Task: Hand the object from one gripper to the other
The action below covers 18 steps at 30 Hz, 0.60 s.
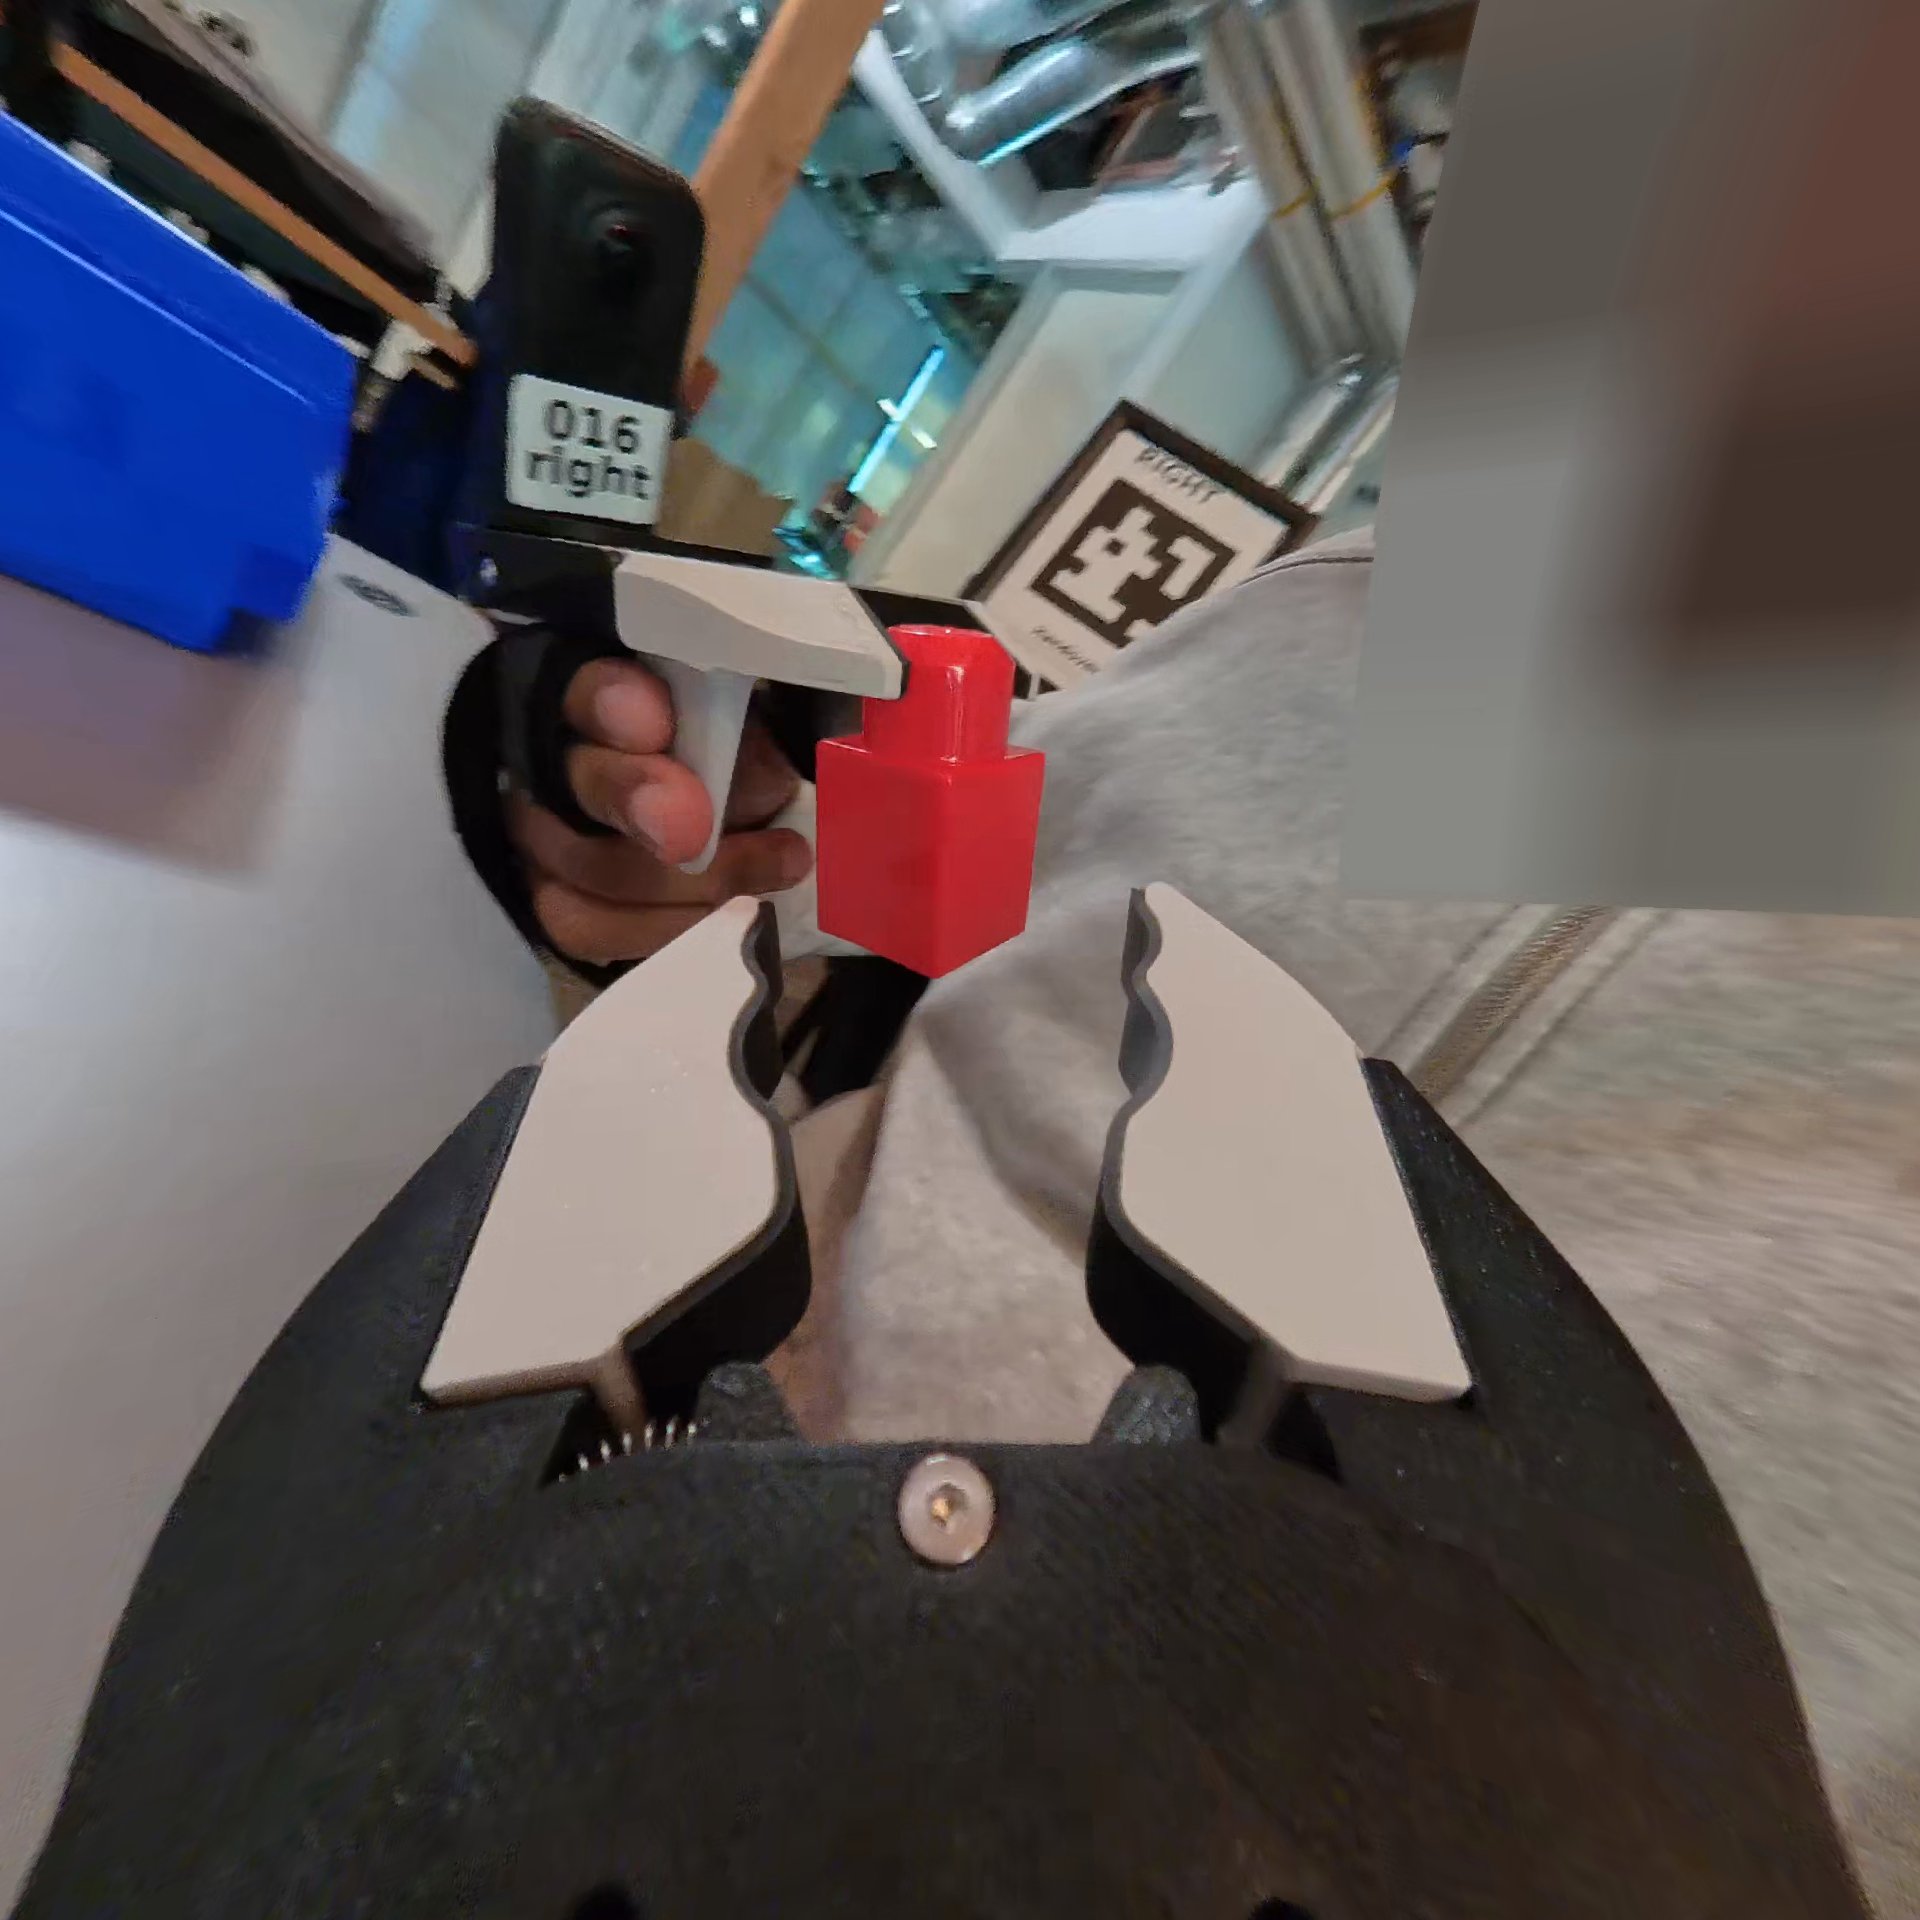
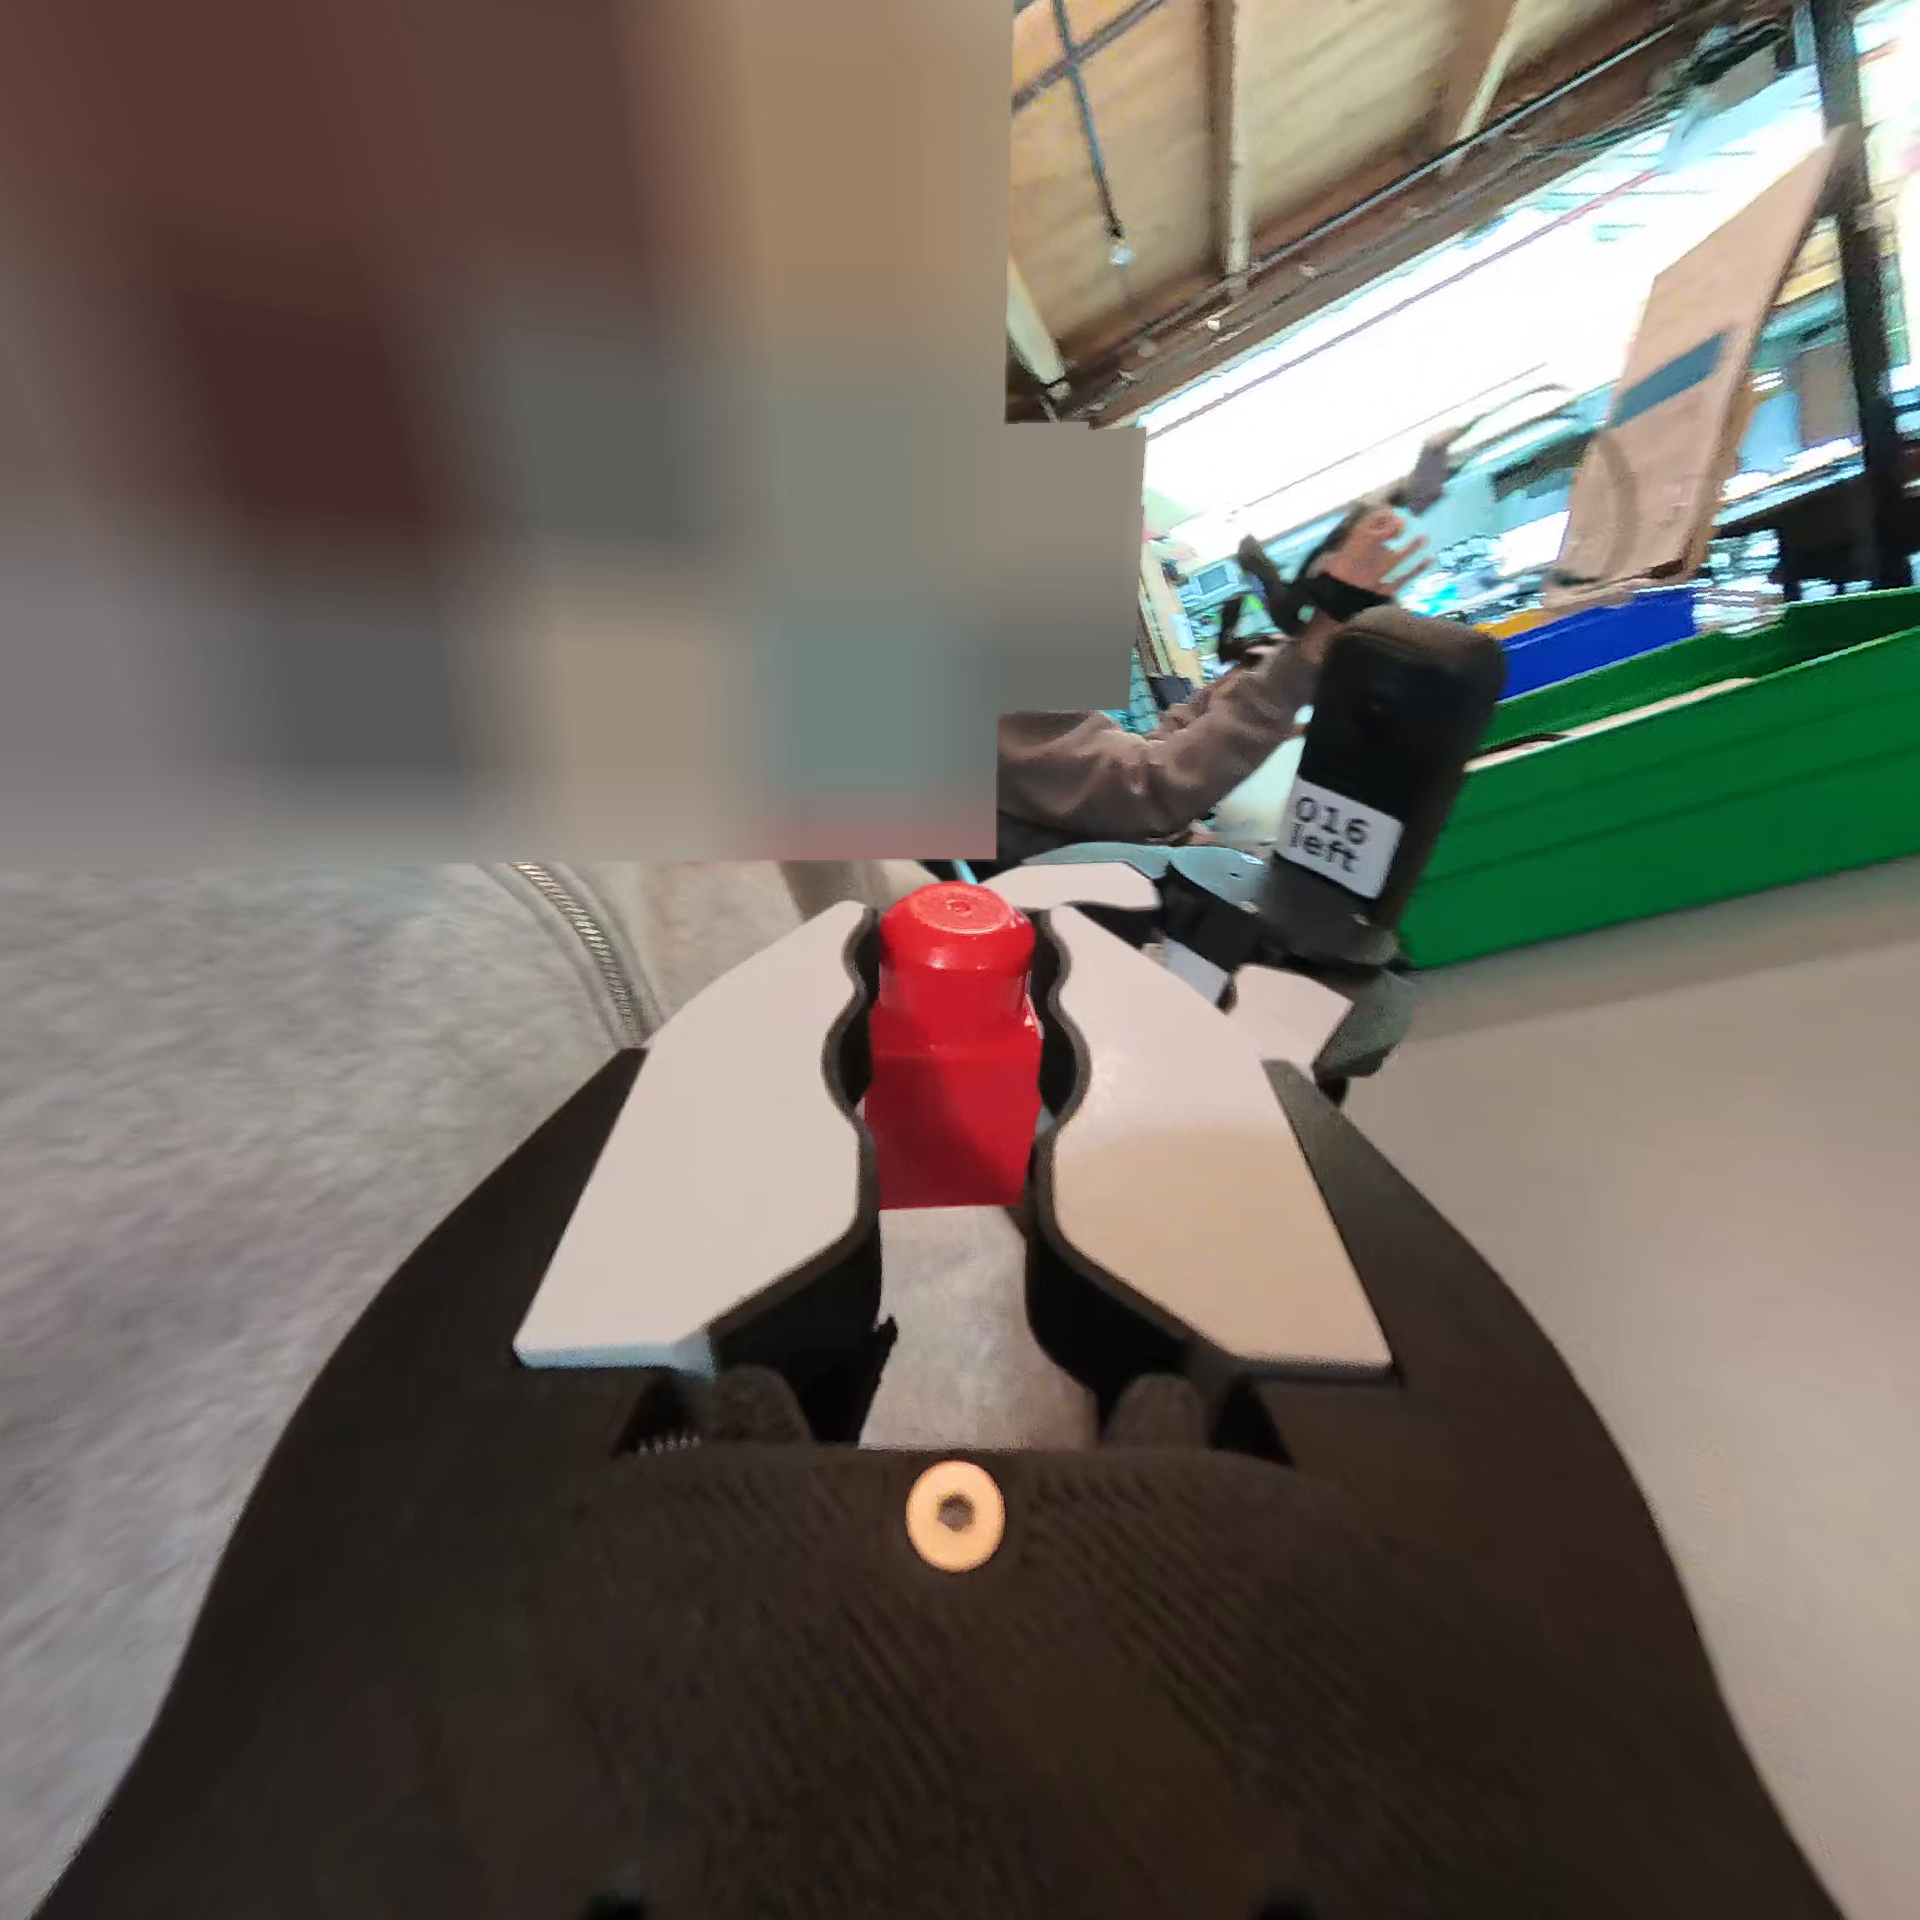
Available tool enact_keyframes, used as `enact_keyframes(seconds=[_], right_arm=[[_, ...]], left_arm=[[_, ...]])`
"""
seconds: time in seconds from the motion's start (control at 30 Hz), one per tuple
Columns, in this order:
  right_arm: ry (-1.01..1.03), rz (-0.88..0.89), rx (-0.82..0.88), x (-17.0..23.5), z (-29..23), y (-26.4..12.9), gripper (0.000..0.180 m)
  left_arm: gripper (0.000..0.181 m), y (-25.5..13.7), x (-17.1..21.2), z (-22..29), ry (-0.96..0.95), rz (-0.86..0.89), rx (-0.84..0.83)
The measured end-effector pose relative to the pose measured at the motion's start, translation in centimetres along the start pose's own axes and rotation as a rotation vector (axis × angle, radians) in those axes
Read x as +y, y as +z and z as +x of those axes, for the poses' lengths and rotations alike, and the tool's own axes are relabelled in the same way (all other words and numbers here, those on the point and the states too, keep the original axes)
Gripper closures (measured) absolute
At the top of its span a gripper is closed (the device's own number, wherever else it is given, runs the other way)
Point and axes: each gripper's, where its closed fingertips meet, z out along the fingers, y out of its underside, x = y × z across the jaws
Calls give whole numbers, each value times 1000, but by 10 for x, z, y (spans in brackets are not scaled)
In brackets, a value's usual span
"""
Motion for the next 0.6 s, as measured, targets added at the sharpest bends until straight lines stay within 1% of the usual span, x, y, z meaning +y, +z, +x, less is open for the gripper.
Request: enact_keyframes(seconds=[0.2,0.33,0.47,0.53,0.6], right_arm=[[72,-5,-148,6,-21,13,151],[120,0,-219,9,-31,20,151],[144,22,-238,7,-32,22,151],[145,26,-237,7,-32,23,151],[143,24,-232,7,-31,23,151]], left_arm=[[118,14,10,16,-66,-42,122],[126,21,9,37,-115,-28,269],[136,26,12,43,-115,-33,298],[144,26,12,41,-102,-32,282],[144,25,13,41,-94,-40,275]])
